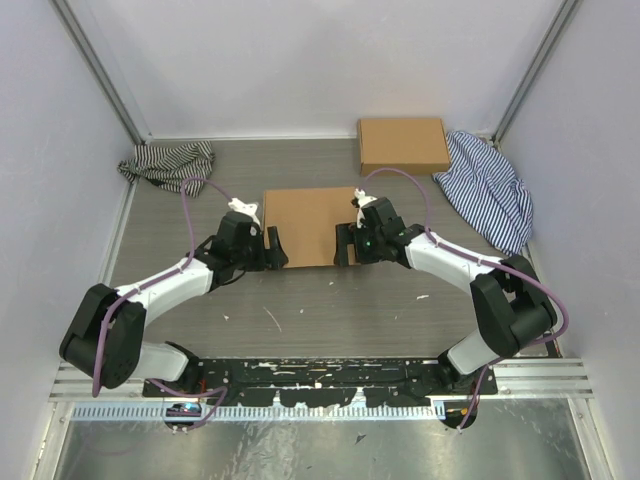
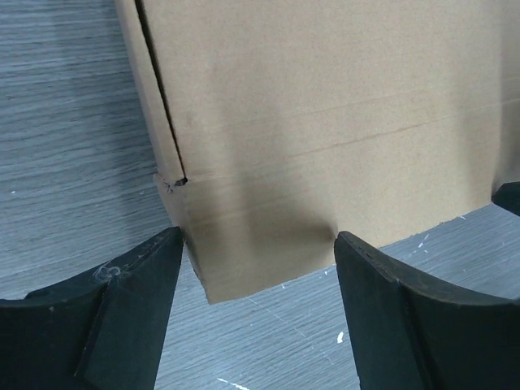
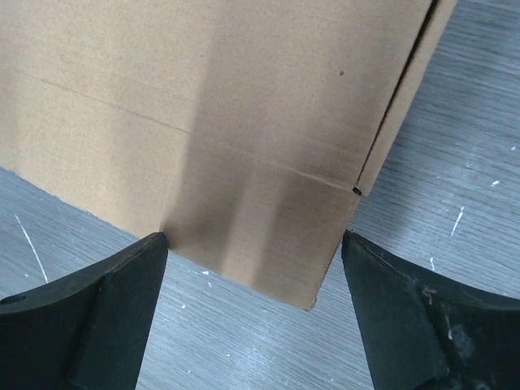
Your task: Fold the paper box
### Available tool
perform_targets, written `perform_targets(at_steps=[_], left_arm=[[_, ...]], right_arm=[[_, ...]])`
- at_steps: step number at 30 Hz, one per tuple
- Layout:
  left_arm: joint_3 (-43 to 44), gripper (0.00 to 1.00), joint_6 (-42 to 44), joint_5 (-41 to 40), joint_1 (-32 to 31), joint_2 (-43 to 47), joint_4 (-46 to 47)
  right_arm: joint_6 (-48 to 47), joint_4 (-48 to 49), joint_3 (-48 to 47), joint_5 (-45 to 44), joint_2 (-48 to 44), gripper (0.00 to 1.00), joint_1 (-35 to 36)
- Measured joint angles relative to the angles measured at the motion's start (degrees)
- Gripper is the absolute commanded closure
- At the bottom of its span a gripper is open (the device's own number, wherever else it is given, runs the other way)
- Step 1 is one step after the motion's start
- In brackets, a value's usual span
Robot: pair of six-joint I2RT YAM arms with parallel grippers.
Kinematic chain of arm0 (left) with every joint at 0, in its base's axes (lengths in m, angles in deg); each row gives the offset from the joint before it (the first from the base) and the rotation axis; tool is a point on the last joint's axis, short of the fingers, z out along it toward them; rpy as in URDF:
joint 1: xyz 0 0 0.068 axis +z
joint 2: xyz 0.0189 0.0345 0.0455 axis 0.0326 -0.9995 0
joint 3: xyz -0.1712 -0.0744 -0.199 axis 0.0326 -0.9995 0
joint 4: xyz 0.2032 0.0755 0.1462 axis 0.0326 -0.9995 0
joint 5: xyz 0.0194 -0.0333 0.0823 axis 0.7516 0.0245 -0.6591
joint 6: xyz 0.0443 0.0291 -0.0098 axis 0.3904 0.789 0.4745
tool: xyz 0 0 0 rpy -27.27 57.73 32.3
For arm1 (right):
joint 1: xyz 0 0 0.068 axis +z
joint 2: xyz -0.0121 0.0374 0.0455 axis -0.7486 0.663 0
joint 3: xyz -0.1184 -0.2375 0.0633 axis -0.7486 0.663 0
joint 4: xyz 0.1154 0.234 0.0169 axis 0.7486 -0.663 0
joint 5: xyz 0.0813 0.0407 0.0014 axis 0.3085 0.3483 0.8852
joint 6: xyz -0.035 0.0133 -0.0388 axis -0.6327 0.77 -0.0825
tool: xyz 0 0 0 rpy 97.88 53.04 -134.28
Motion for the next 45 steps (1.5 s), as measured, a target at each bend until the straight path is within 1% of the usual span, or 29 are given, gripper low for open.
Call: perform_targets(at_steps=[6, 13, 21, 31, 38, 45], left_arm=[[0.3, 0.23, -1.0, 2.7, 0.1, 0.0, -1.8], [2.8, 0.24, -1.2, 4.4, 0.1, 1.0, -8.6], [3.5, 0.25, -1.7, 5.2, 0.1, 4.9, -12.9], [4.0, 0.25, -1.7, 5.2, 0.1, 5.6, -14.6], [4.3, 0.25, -1.6, 5.2, 0.1, 2.3, -14.4], [4.3, 0.26, -1.5, 5.2, 0.1, 0.0, -14.1]], right_arm=[[0.0, -2.0, -0.2, 2.5, -0.4, 0.13, -0.2], [0.1, -5.6, -1.6, 3.0, -1.7, 0.14, -0.3], [0.7, -7.8, -2.0, 3.9, -5.0, 0.15, -0.3], [0.9, -8.2, -2.2, 4.5, -5.3, 0.15, -0.3], [0.9, -7.7, -2.1, 4.3, -4.8, 0.16, -0.3], [0.9, -4.4, -0.3, 4.2, -2.0, 0.17, -0.3]])
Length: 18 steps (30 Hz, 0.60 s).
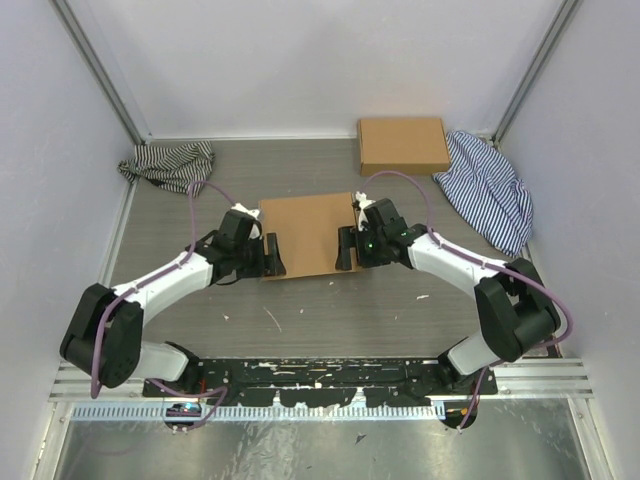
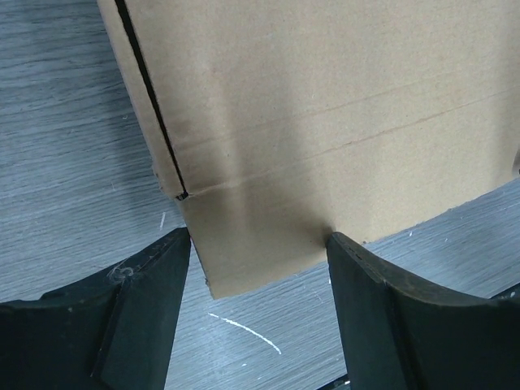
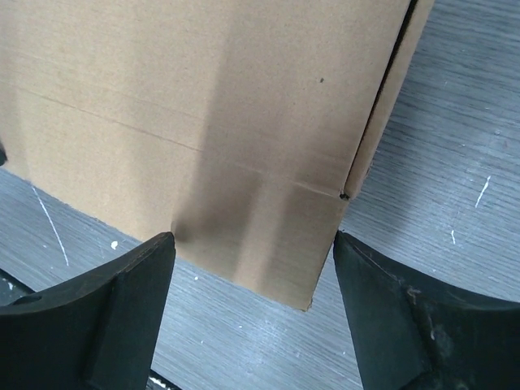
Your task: Fold the paper box
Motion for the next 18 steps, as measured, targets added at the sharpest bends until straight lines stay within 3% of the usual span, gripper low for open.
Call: perform_targets(at_steps=[18], left_arm=[[0.5, 0.29, 1.7, -3.2, 0.0, -2.7, -0.7]], right_arm=[[0.0, 3.6, 3.0, -3.5, 1.5, 0.17, 0.0]])
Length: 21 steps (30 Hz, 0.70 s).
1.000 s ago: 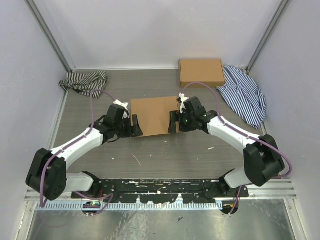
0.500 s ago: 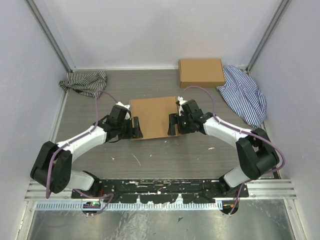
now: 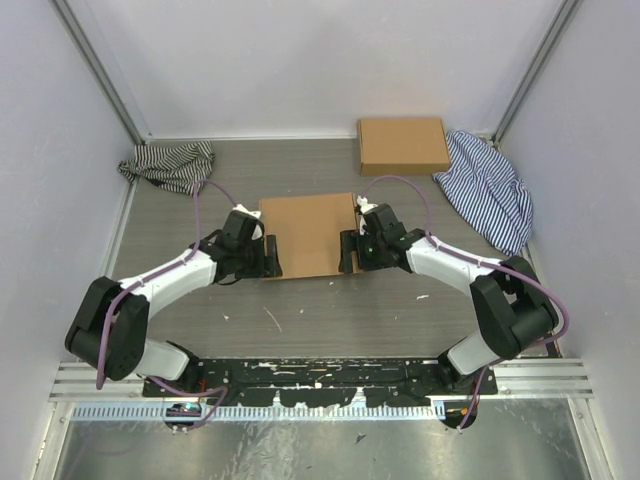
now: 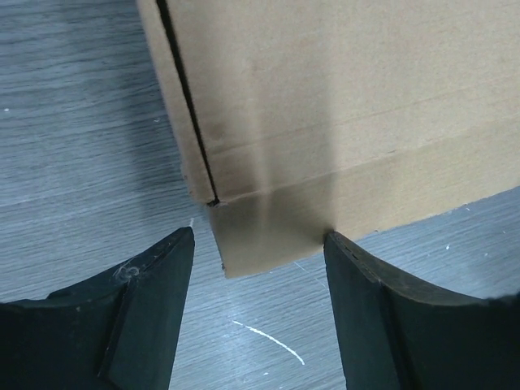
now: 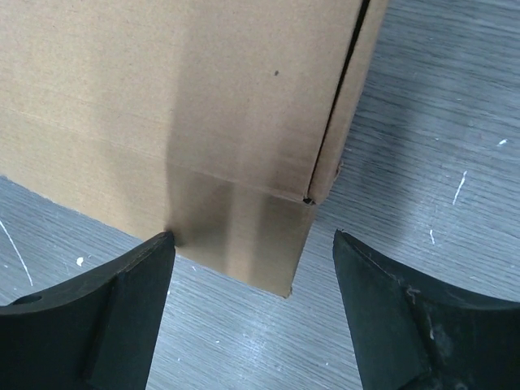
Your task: Fold the paper box
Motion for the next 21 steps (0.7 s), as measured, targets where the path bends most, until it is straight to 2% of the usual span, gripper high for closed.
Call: perform_targets(at_steps=[11, 16, 19, 21], left_arm=[[0.9, 0.3, 0.1, -5.7, 0.0, -1.7, -0.2], [0.8, 0.32, -0.3, -5.9, 0.0, -1.3, -0.3], [0.7, 0.39, -0.6, -5.6, 0.0, 2.1, -0.7], [0.0, 0.53, -1.0, -5.1, 0.0, 6.8, -0.8]], right_arm=[[0.0, -0.1, 0.0, -3.7, 0.0, 0.19, 0.0], [-0.1, -1.2, -0.1, -3.7, -0.5, 0.26, 0.0], [-0.6, -4.7, -1.6, -3.0, -2.6, 0.35, 0.0], [-1.2, -7.3, -4.7, -2.4, -4.4, 0.45, 0.0]])
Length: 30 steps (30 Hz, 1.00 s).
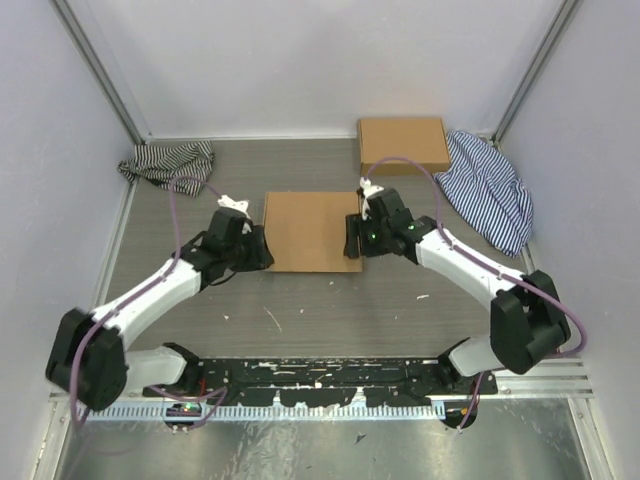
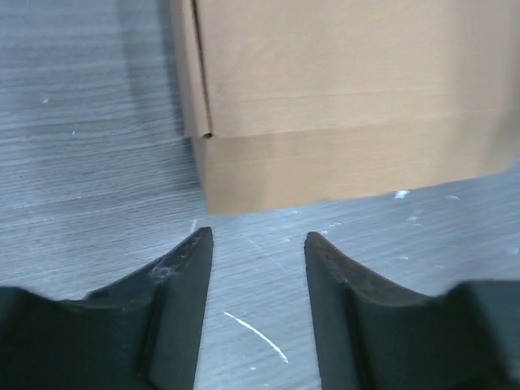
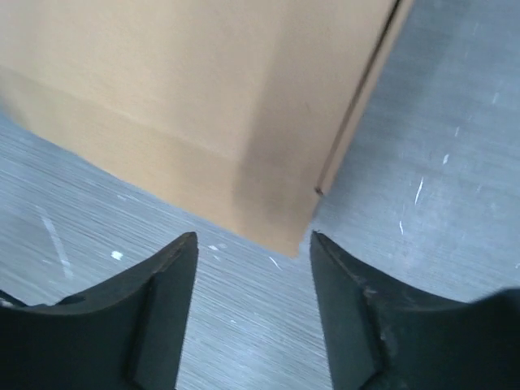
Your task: Fold the paper box
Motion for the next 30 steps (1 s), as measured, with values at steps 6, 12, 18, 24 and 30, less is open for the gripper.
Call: perform_targets(at_steps=[6, 12, 18, 24, 30], left_arm=[[-0.8, 1.0, -1.6, 2.1, 0.0, 13.8, 0.6], [-2.8, 1.0, -1.9, 5.6, 0.0, 12.3, 2.1], [-6.8, 1.0, -1.7, 7.7, 0.0, 9.9, 4.1], [-8.9, 1.0, -1.3, 7.8, 0.0, 9.8, 5.3], [-10.0, 1.0, -1.2, 7.7, 0.0, 7.7, 9.2]], right_arm=[[-2.9, -3.3, -19.1, 0.0, 1.7, 0.87, 0.0], [-5.3, -2.2, -44.2, -1.2, 23.4, 0.96, -0.2], [-6.4, -2.1, -61.0, -1.0, 48.4, 0.93, -0.9], [-6.8, -2.3, -68.6, -0.4, 60.1, 0.91, -1.7], [-7.1, -0.6, -69.6, 2.1, 60.3, 0.88, -2.6]])
